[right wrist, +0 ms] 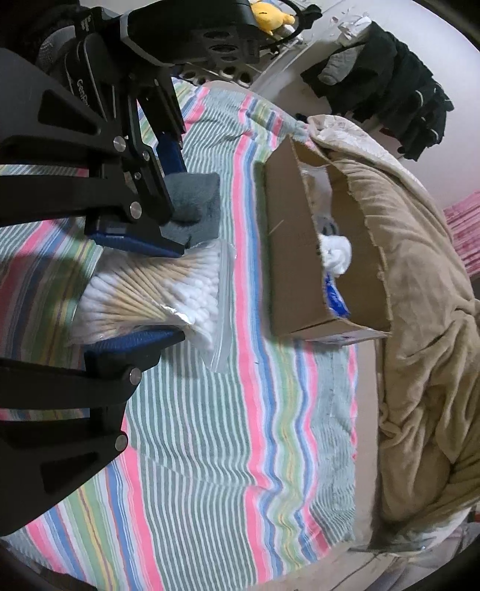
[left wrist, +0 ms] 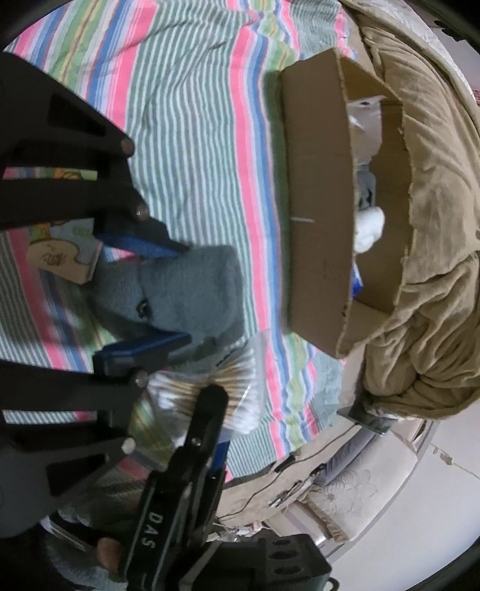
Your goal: Organize objects
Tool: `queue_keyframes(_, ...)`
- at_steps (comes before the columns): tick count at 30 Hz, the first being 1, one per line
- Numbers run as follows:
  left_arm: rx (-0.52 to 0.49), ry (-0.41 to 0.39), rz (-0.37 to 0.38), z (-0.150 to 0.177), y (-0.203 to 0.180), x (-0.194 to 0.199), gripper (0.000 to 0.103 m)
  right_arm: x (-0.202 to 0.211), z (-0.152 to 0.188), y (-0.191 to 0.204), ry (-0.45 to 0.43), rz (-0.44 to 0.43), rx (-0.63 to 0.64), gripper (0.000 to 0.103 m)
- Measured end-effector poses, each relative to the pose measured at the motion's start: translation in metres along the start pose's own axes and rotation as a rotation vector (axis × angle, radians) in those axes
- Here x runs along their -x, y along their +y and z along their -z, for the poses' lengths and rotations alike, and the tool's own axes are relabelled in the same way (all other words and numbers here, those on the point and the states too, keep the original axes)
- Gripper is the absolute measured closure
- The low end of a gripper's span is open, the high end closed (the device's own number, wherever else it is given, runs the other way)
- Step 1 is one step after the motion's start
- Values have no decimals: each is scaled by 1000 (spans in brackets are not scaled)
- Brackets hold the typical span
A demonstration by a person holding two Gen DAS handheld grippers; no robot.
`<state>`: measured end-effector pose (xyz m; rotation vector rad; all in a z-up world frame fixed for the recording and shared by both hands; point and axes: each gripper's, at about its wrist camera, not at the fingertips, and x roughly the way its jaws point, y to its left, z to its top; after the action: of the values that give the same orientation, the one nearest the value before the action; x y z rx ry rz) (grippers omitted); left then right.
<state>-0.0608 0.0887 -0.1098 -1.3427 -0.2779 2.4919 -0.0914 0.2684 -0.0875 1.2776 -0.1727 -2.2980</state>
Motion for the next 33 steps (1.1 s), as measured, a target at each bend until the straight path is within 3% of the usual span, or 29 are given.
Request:
queue_keyframes(19,-23,-66,22,-18,-7,31,65,38,-26,3,-107,-10,7,63)
queue_keyframes(33,-72,-164,24,-66,-15,66,65,59,-58,10,-192,-18,34,63)
